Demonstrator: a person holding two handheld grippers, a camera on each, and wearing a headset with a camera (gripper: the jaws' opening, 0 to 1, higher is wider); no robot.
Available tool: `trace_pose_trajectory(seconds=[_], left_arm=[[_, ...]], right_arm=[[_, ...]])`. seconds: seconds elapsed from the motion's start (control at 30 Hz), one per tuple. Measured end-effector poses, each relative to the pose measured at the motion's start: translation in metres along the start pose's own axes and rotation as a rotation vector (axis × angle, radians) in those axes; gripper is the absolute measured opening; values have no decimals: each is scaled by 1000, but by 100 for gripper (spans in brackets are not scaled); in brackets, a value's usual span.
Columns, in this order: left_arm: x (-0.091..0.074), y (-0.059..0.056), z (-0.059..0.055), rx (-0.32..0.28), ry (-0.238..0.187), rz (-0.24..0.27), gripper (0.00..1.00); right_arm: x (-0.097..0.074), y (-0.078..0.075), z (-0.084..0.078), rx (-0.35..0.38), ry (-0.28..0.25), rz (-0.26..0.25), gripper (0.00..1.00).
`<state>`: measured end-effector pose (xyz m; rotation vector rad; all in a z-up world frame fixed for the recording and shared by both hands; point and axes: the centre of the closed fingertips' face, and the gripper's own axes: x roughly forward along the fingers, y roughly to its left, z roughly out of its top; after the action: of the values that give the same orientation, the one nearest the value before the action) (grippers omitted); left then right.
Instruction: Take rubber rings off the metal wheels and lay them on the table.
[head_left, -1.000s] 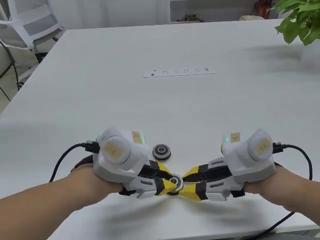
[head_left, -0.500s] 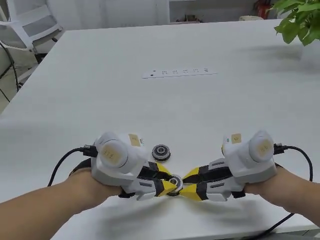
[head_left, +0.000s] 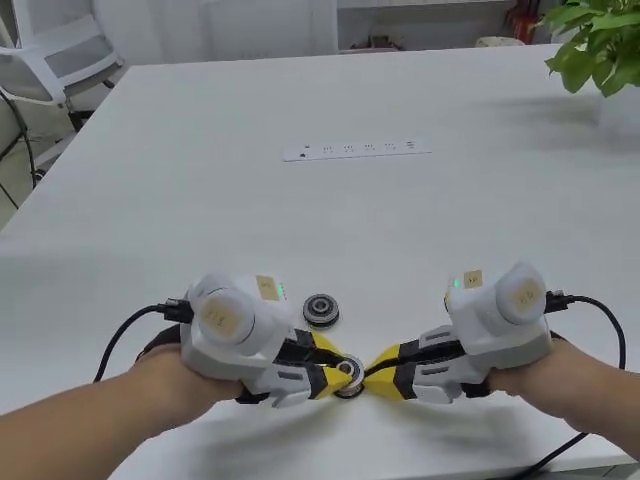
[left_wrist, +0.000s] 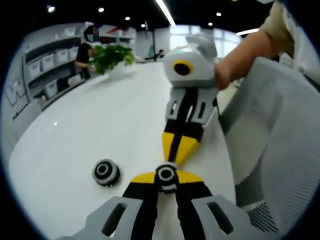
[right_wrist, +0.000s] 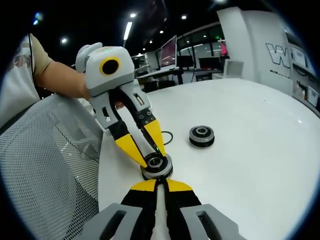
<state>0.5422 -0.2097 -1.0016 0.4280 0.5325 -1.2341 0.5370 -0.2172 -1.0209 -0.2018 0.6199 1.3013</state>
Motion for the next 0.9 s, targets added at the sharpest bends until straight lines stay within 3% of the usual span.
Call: trace_pose_trajectory(seconds=[0.67,0.9], left_arm=[[1,0,1,19,4,11,13],[1,0,1,23,5,13,13]], right_arm=[[-4,-5,0,192,-49,-10,0],[-6,-5,1,222,-63,-9,0]])
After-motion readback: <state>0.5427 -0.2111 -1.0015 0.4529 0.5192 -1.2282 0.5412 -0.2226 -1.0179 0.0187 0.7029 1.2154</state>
